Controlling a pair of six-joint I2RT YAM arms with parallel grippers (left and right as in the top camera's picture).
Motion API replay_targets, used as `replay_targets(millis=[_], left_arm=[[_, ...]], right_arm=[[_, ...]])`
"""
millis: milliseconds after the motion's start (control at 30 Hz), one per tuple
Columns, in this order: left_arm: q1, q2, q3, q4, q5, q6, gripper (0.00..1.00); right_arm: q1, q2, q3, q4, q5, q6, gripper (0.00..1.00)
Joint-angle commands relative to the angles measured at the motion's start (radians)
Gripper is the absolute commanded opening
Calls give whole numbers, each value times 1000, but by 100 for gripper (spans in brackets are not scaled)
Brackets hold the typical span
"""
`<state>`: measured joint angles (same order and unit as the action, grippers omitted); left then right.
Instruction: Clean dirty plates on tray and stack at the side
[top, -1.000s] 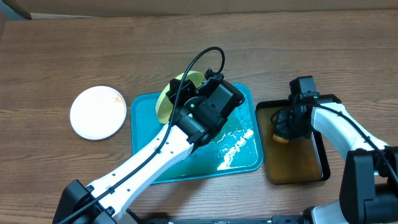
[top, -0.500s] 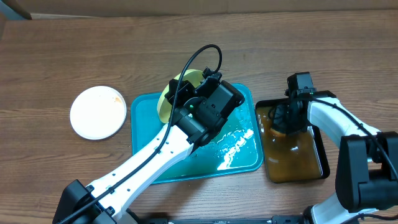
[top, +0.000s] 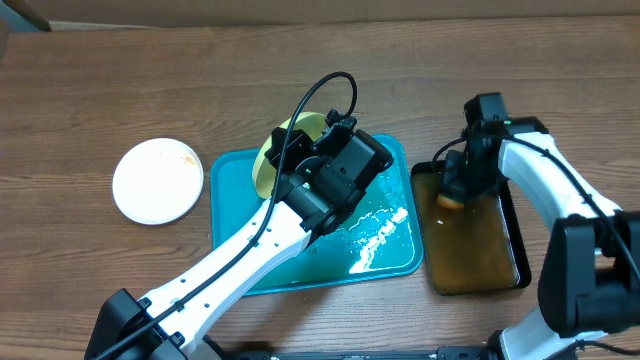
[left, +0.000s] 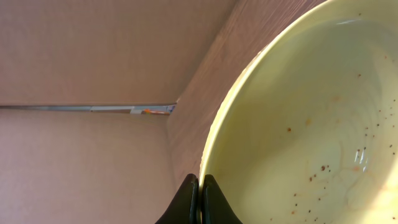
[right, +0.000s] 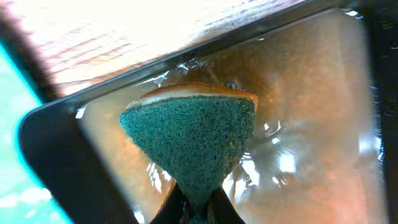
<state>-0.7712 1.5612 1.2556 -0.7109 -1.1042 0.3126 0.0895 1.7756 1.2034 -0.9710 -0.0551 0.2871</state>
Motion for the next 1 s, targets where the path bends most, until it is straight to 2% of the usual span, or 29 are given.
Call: replay_targets(millis=[0, 233, 467, 667, 800, 967], left_arm=[[0, -24, 5, -2, 3, -33, 4], [0, -24, 5, -11, 17, -33, 4], [0, -24, 5, -17, 18, -33, 4], [0, -24, 5, -18, 17, -33, 4], [0, -24, 5, -19, 17, -33, 4], [0, -24, 5, -25, 18, -42, 4]], right_arm=[[-8, -43, 15, -31, 2, -4, 4], [-8, -40, -118, 28, 1, 0, 4], [-6, -40, -309, 306, -7, 0, 4], [-6, -40, -326, 461, -16, 0, 4], [-6, -40, -325, 481, -19, 0, 4], [-6, -55, -294, 400, -34, -1, 4]])
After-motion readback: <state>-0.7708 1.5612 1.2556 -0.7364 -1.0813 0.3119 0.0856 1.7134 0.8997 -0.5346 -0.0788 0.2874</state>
